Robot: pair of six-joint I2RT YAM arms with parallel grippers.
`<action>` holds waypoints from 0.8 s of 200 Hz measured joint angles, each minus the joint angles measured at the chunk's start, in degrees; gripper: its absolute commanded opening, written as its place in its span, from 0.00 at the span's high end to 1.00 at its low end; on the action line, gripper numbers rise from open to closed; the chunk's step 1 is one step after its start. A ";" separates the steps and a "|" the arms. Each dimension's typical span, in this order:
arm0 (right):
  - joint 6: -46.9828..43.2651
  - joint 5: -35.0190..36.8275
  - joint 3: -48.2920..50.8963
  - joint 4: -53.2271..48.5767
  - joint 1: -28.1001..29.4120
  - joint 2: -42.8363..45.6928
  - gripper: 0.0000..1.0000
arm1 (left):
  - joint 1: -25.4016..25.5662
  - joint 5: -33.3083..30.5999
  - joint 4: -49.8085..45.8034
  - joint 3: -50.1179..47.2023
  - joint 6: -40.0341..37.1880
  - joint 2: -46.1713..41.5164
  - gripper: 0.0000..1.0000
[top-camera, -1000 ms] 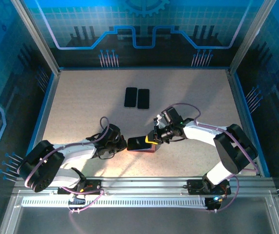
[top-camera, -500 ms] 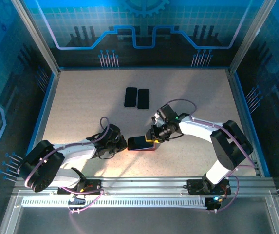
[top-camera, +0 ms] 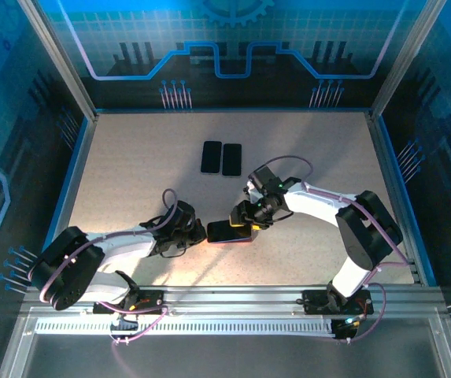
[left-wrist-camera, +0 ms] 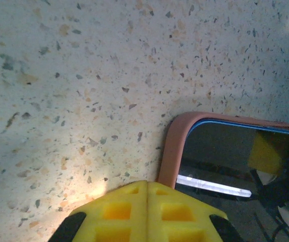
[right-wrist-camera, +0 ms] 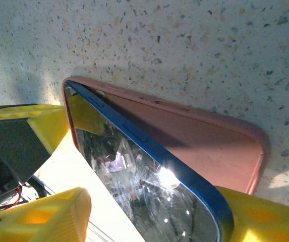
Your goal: Put the phone into the phone case
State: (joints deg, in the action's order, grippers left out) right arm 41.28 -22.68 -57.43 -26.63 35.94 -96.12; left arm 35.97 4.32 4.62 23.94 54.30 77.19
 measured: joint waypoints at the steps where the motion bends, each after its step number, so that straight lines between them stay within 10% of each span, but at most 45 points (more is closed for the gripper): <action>1: 0.04 0.07 -0.07 -0.11 0.02 -0.04 0.34 | 0.00 0.00 0.00 0.00 0.00 0.00 0.97; 160: -0.04 3.17 -3.15 -3.85 0.44 -3.89 0.24 | 0.11 -0.02 0.39 -0.96 0.87 -1.70 0.97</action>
State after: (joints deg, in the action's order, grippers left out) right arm 41.23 -19.51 -60.58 -30.48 36.38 -100.01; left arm 36.07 4.29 5.02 22.98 55.18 75.48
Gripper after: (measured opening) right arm 0.746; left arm 0.048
